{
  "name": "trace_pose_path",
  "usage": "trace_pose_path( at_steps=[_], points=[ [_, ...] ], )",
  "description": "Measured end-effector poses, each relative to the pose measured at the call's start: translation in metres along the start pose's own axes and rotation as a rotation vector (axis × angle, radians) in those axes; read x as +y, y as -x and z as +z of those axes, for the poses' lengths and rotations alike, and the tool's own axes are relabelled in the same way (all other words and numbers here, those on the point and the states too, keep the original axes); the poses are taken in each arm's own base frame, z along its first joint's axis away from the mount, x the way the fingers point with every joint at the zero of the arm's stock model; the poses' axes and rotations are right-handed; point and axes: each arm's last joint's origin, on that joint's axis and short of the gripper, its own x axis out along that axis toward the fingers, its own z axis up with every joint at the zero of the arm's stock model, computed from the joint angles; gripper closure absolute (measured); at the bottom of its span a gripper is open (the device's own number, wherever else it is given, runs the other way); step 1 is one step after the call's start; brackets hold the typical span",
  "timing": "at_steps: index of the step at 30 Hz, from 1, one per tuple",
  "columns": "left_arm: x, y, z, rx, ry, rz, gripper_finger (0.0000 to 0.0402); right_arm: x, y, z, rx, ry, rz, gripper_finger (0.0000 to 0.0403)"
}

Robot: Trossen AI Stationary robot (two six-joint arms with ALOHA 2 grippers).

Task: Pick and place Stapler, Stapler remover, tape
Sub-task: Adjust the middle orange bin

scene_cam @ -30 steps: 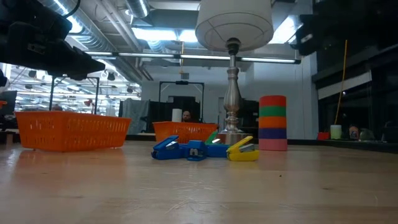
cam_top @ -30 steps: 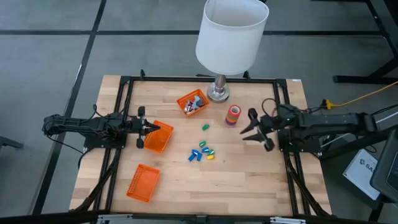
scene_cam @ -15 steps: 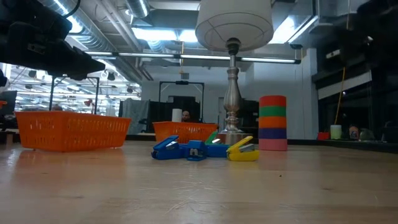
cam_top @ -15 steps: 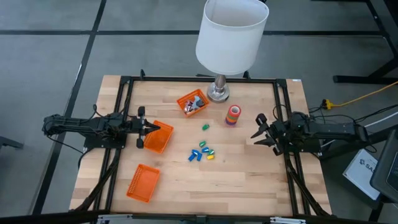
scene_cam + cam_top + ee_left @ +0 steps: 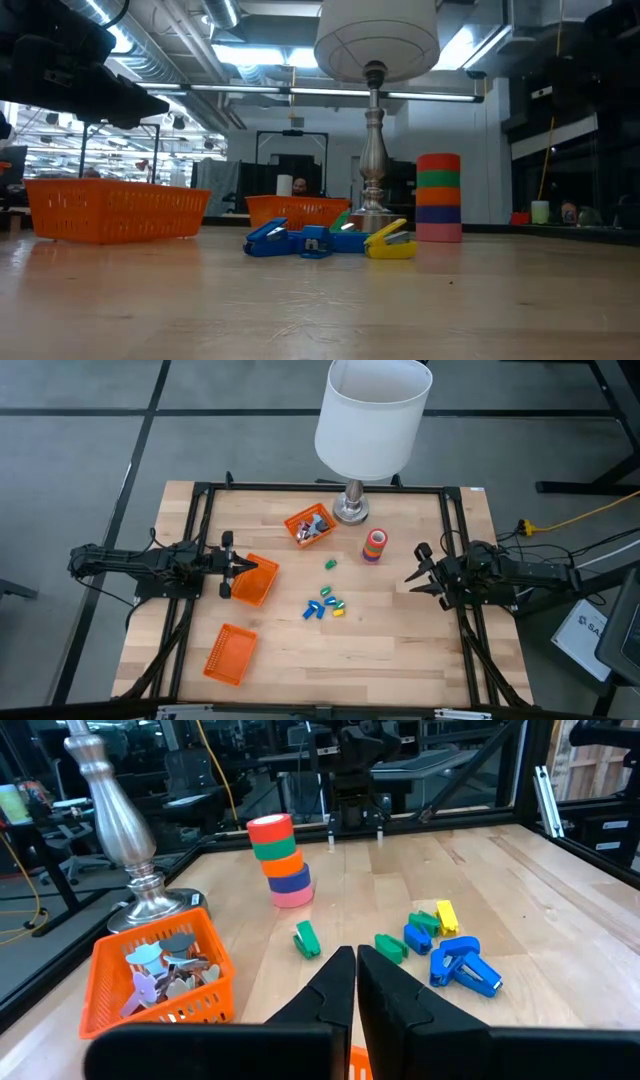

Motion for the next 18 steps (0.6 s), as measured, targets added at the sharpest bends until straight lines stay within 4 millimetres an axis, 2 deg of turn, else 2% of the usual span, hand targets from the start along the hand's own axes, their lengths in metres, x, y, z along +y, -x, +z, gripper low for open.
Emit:
trace_pose_path(
  at_steps=[18],
  points=[
    [0.0000,0.0000,-0.0001,0.000,-0.049,0.000,0.0391,0.0000,0.0000,0.0001,0.000,0.015,0.000,0.0274]
  ],
)
